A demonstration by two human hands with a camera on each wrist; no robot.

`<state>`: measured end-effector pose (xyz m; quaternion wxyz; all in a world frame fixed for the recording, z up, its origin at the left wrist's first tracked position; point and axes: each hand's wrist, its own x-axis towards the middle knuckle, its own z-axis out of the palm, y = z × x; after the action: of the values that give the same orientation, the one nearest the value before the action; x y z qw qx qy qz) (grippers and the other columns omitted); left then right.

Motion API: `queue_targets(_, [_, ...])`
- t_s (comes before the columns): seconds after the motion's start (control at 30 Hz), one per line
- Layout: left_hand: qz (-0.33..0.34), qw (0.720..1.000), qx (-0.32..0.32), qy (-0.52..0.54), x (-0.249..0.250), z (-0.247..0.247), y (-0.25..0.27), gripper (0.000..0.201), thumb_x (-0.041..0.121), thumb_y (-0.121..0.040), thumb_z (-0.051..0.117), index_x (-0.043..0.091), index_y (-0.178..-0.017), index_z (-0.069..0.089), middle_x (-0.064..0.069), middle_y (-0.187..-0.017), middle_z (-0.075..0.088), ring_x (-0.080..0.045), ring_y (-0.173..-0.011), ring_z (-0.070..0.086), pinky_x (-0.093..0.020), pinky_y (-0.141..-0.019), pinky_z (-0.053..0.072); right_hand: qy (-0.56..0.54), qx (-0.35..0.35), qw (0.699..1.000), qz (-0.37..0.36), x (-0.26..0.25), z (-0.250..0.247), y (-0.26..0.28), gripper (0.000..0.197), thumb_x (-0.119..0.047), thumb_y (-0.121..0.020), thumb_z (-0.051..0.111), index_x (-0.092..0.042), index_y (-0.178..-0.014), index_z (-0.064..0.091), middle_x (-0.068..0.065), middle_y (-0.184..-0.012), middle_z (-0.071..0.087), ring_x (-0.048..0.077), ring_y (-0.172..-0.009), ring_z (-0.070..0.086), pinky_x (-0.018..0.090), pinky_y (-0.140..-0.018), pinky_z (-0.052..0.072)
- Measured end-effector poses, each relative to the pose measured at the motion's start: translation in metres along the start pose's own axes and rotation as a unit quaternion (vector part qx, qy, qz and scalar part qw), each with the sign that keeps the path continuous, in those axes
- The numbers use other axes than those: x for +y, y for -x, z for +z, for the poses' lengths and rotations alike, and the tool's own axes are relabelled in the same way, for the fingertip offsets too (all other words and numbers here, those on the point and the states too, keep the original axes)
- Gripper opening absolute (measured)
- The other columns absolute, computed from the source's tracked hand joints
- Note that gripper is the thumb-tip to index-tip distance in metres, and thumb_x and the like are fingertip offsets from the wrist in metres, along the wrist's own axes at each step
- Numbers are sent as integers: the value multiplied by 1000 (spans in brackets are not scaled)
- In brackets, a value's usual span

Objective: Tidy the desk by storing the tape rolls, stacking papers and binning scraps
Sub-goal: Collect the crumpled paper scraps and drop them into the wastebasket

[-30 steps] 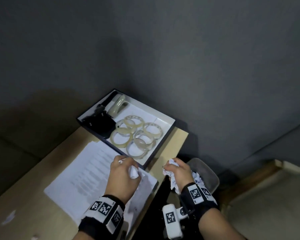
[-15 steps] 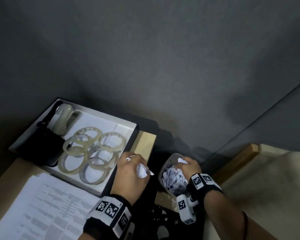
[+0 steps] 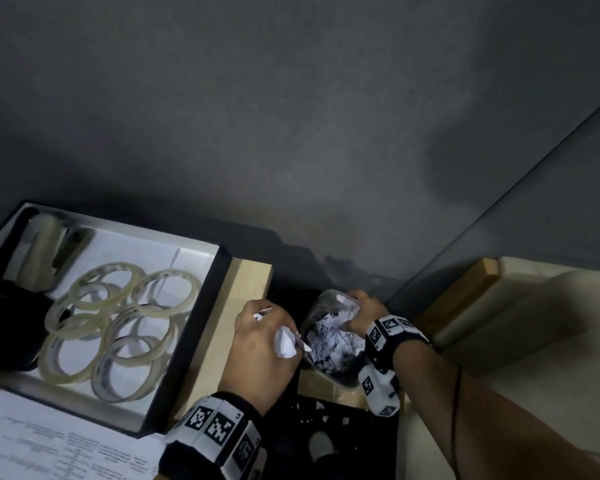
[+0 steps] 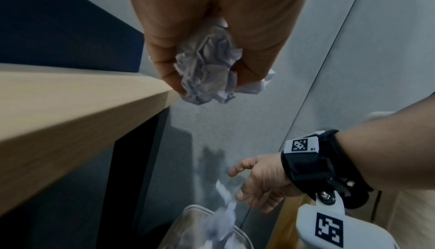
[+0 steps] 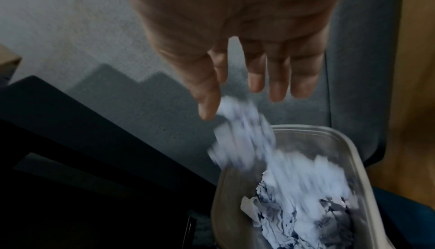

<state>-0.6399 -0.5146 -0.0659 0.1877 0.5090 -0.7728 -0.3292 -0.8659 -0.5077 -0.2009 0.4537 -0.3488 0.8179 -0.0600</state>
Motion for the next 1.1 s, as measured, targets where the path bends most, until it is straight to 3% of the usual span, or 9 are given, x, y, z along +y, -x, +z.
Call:
queue_targets(0.13, [-1, 1000, -14, -6, 3, 12, -6, 28, 5, -61, 73, 28, -73, 61, 8, -102, 48, -13, -95, 53, -1, -76, 36, -15, 17, 1000, 0, 15, 0, 0, 48, -19, -78, 67, -26, -123, 51, 6, -114, 62, 22, -90, 59, 25, -74, 49])
queue_targets(0.23, [1, 1000, -31, -6, 2, 24, -10, 28, 4, -61, 71, 27, -73, 61, 6, -103, 48, -15, -95, 54, -13, -79, 43, -81, 46, 996, -5, 25, 4, 7, 15, -15, -83, 62, -22, -96, 63, 0, -96, 61, 23, -94, 60, 22, -79, 44])
queue_targets(0.3, [4, 999, -38, -1, 3, 36, -12, 26, 5, -60, 70, 26, -72, 61, 4, -102, 48, -17, -93, 55, -21, -81, 48, -133, 59, 989, 1, 34, 9, 10, 17, -12, -81, 63, -27, -73, 60, 1, -91, 66, 23, -91, 62, 23, -81, 45])
queue_targets(0.37, [-2, 999, -51, 11, 4, 49, -14, 26, 6, -61, 68, 29, -72, 59, 4, -103, 47, -18, -93, 55, -27, -84, 49, -175, 75, 982, 14, 47, 13, 14, 26, -13, -78, 69, -31, -64, 56, 6, -94, 71, 25, -93, 65, 27, -86, 49])
queue_targets(0.57, [-22, 994, -107, 9, -2, 97, -32, 25, 8, -62, 72, 25, -78, 63, 5, -104, 43, -20, -102, 50, -28, -92, 46, -258, 99, 960, 39, 90, 26, 29, 22, -13, -77, 73, -29, -66, 63, -2, -75, 68, 24, -79, 63, 47, -84, 54])
queue_targets(0.8, [-33, 985, -168, -37, -13, 136, -54, 27, 22, -73, 72, 24, -99, 64, 1, -121, 40, -18, -117, 37, -15, -95, 33, -318, 132, 937, 57, 122, 25, 40, 21, -9, -77, 72, -27, -69, 67, 3, -82, 71, 24, -83, 65, 50, -86, 53])
queue_targets(0.87, [-32, 978, -200, -55, -16, 139, -57, 37, 27, -73, 73, 27, -108, 62, 1, -129, 37, -19, -124, 31, -18, -100, 29, -325, 128, 935, 59, 125, 25, 44, 25, -10, -77, 72, -32, -68, 67, 2, -84, 71, 24, -86, 65, 49, -86, 53])
queue_targets(0.97, [-33, 971, -226, -67, -17, 142, -59, 50, 33, -70, 76, 32, -117, 59, 2, -136, 34, -20, -129, 26, -25, -110, 25, -337, 128, 931, 59, 126, 24, 48, 22, -7, -79, 70, -27, -70, 66, 2, -83, 70, 25, -86, 65, 50, -87, 52])
queue_targets(1.1, [-19, 970, -231, -71, -14, 141, -58, 41, 30, -79, 66, 36, -119, 57, 4, -132, 45, -21, -126, 36, -35, -108, 32, -349, 127, 927, 44, 113, 19, 56, 20, -4, -84, 65, -22, -75, 65, 1, -79, 69, 22, -80, 64, 49, -86, 53])
